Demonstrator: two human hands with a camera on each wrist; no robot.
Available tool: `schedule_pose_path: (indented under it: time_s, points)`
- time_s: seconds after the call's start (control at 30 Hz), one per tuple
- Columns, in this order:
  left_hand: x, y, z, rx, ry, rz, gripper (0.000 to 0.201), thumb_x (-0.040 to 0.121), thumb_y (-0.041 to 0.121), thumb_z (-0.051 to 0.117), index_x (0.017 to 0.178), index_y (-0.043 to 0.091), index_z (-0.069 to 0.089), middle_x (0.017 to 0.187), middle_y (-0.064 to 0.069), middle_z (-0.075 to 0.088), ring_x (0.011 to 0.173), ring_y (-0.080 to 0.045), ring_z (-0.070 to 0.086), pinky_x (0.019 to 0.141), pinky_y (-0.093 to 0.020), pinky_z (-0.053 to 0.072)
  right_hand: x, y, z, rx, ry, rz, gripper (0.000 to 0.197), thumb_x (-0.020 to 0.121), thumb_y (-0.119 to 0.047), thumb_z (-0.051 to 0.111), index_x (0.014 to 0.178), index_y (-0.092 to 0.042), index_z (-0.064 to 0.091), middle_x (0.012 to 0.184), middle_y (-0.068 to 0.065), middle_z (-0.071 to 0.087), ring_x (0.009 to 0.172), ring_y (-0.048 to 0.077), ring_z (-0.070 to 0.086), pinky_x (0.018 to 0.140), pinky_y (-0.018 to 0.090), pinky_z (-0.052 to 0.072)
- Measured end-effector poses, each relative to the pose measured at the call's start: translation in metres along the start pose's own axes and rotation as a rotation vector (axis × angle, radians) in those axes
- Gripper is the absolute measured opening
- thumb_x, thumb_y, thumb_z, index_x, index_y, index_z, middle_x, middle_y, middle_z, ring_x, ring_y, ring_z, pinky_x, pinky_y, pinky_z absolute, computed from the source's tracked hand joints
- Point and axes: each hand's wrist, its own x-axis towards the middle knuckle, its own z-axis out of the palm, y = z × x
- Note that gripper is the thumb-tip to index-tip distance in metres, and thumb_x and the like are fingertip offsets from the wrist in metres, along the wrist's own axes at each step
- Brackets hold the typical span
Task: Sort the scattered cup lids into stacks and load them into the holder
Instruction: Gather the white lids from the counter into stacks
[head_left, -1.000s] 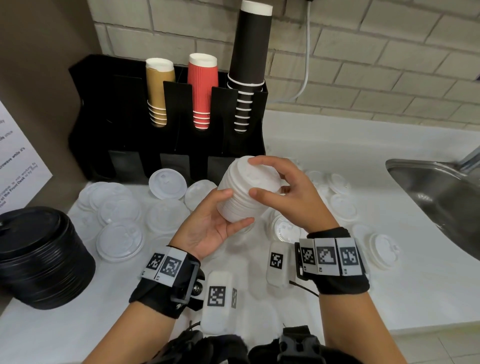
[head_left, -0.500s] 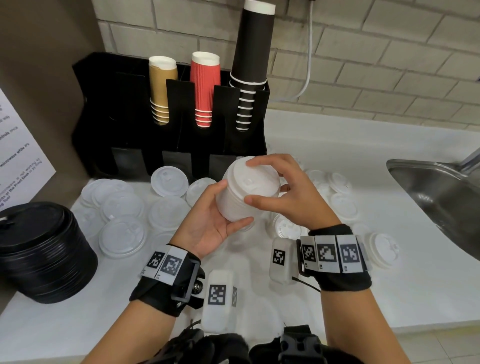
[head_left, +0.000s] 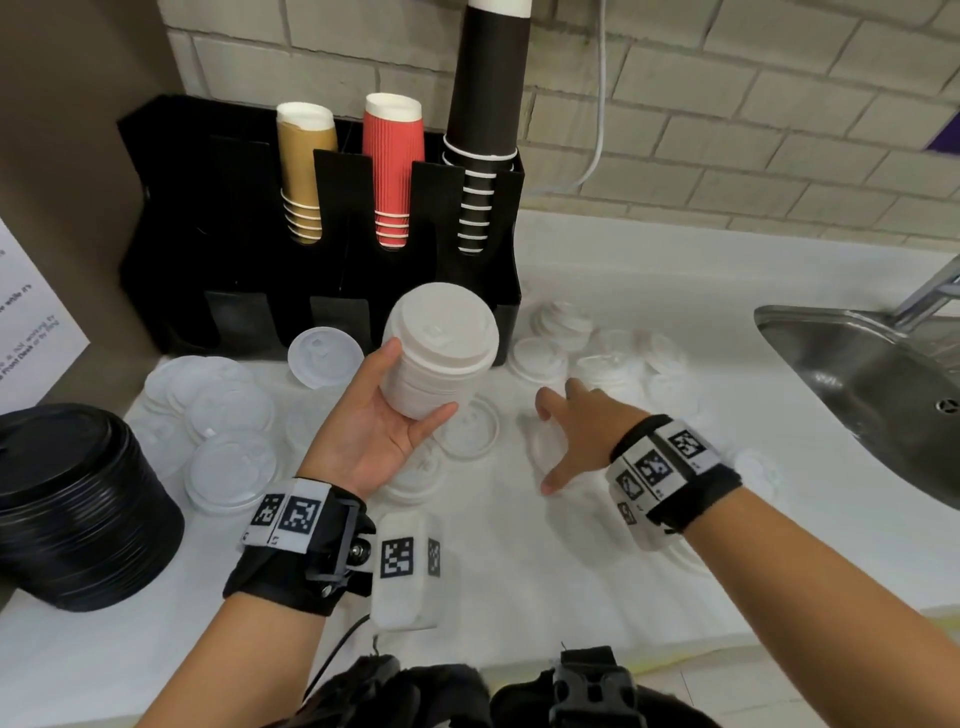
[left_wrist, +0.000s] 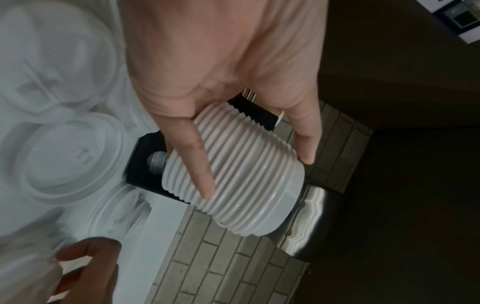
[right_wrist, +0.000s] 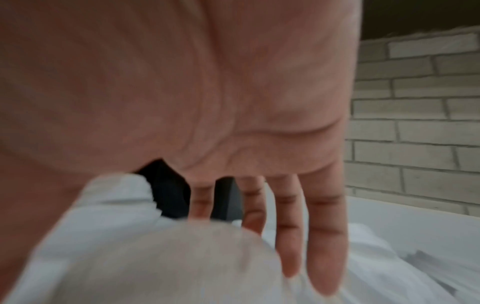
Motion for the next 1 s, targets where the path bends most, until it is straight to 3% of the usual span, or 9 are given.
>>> schedule_pose_path:
  time_s: [0.1,0.2,0.27,0.37,0.47,0.6,0.7,0.8,1.0]
  points:
    - [-0.001,0.002,-0.001,-0.012,0.028,0.005,0.032,0.072,0.041,0.077,0.1,0.027,0.078,0.113,-0.001,0.073,0.108,-0.022,0.067,0.07,-0.033,0.06,0.005,0.002,0.0,0.019,0.01,-0.025,0.074,0.065,-0.042,0.08,0.12,-0.028,0.034,0.117,0.003,0.036,0.106,0.028,0.045,0.079,0.042,0.051]
    - [-0.002,0.002,-0.002,-0.029,0.046,0.007,0.047,0.064,0.042,0.085,0.106,0.024,0.074,0.116,-0.004,0.072,0.109,-0.024,0.067,0.071,-0.035,0.061,0.007,0.011,-0.021,0.247,0.082,-0.109,0.06,0.069,-0.038,0.08,0.114,-0.035,0.04,0.114,0.002,0.038,0.097,0.025,0.05,0.078,0.034,0.046]
    - [-0.003,0.001,-0.003,-0.035,0.055,0.013,0.045,0.072,0.039,0.076,0.113,0.023,0.069,0.114,-0.003,0.072,0.108,-0.024,0.068,0.07,-0.034,0.061,0.009,0.015,-0.036,0.292,0.187,-0.145,0.07,0.068,-0.04,0.082,0.127,-0.035,0.043,0.121,0.003,0.039,0.104,0.024,0.049,0.086,0.031,0.044]
    - [-0.004,0.0,-0.004,-0.037,0.072,0.017,0.039,0.078,0.038,0.069,0.114,0.022,0.068,0.114,-0.003,0.072,0.108,-0.023,0.068,0.071,-0.033,0.06,0.014,0.021,-0.048,0.27,0.268,-0.107,0.09,0.07,-0.045,0.08,0.144,-0.029,0.034,0.139,0.007,0.036,0.12,0.025,0.045,0.096,0.031,0.037]
    - [-0.004,-0.001,-0.005,-0.039,0.083,0.02,0.036,0.08,0.038,0.067,0.113,0.023,0.069,0.115,-0.002,0.072,0.108,-0.023,0.068,0.07,-0.033,0.06,0.019,0.029,-0.046,0.221,0.206,-0.001,0.079,0.074,-0.046,0.077,0.138,-0.02,0.041,0.136,0.007,0.047,0.119,0.024,0.049,0.09,0.029,0.038]
    - [-0.003,-0.002,-0.004,-0.048,0.086,0.009,0.049,0.074,0.039,0.072,0.119,0.022,0.065,0.118,-0.003,0.07,0.109,-0.023,0.067,0.069,-0.032,0.06,0.018,0.023,-0.023,0.16,0.045,0.049,0.086,0.066,-0.046,0.083,0.132,-0.014,0.039,0.124,0.004,0.055,0.097,0.019,0.051,0.079,0.03,0.041]
    - [0.0,-0.004,-0.001,-0.049,0.067,-0.017,0.076,0.051,0.04,0.092,0.119,0.021,0.064,0.119,-0.004,0.07,0.108,-0.023,0.068,0.068,-0.032,0.06,0.02,0.017,-0.009,0.166,0.044,0.036,0.085,0.066,-0.038,0.085,0.13,-0.014,0.035,0.116,0.007,0.057,0.091,0.022,0.056,0.081,0.036,0.05]
    - [0.003,-0.007,0.001,-0.054,0.073,-0.032,0.093,0.036,0.038,0.098,0.12,0.02,0.063,0.116,-0.004,0.071,0.106,-0.024,0.068,0.066,-0.032,0.06,0.017,0.016,-0.01,0.161,0.038,0.022,0.079,0.068,-0.034,0.082,0.13,-0.02,0.033,0.1,0.004,0.053,0.086,0.023,0.057,0.078,0.038,0.053]
    - [0.004,-0.012,0.004,-0.064,0.023,-0.046,0.063,0.036,0.036,0.099,0.094,0.024,0.08,0.109,-0.003,0.074,0.102,-0.022,0.07,0.066,-0.031,0.06,-0.016,0.03,-0.043,0.394,0.128,-0.043,0.065,0.071,-0.036,0.078,0.122,-0.035,0.037,0.111,0.0,0.052,0.094,0.019,0.057,0.073,0.027,0.046]
